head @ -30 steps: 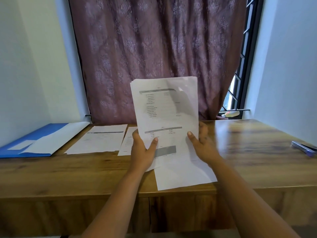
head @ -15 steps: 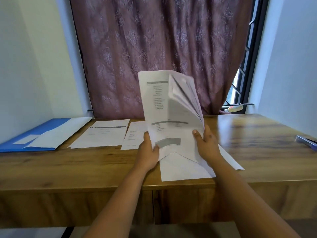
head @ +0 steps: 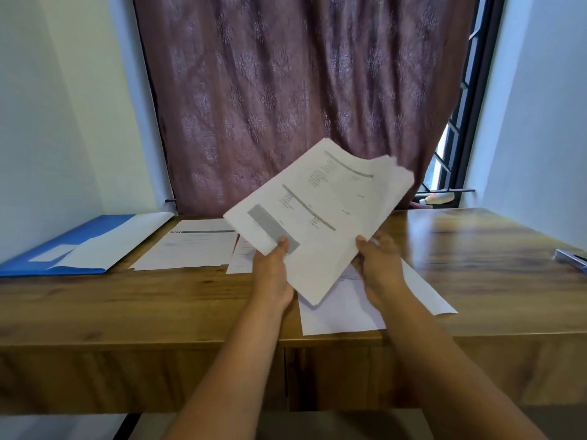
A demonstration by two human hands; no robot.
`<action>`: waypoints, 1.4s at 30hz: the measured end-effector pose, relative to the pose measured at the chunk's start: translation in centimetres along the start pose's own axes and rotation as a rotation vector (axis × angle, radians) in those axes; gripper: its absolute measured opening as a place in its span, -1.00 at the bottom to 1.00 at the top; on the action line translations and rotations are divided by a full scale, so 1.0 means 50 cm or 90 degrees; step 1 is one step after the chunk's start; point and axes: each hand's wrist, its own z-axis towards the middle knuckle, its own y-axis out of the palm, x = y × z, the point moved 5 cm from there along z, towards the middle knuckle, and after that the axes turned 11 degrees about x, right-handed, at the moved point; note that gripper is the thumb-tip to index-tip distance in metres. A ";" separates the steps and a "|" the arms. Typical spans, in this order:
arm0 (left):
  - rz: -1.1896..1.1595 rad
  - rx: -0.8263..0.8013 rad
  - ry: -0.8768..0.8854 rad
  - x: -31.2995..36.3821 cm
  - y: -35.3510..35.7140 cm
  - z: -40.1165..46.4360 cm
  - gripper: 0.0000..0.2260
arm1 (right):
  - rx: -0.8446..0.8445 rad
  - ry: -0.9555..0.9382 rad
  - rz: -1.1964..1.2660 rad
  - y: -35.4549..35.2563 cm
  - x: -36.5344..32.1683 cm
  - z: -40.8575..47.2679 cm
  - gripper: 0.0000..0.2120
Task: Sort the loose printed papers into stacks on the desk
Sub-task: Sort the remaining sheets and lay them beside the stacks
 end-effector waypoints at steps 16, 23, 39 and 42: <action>0.266 0.108 0.439 0.153 -0.008 -0.025 -0.71 | -0.016 -0.231 -0.274 -0.073 -0.108 0.103 -0.69; 0.458 0.079 0.366 0.026 -0.041 0.012 -0.66 | -0.037 -0.119 -0.466 -0.116 0.012 0.062 -0.58; 0.197 0.012 0.041 -0.088 0.241 0.117 -0.73 | 0.033 0.103 -0.082 -0.049 -0.048 0.187 -0.68; 0.250 -0.182 -0.090 -0.130 0.320 0.109 -0.86 | 0.105 0.129 -0.082 -0.104 -0.075 0.296 -0.64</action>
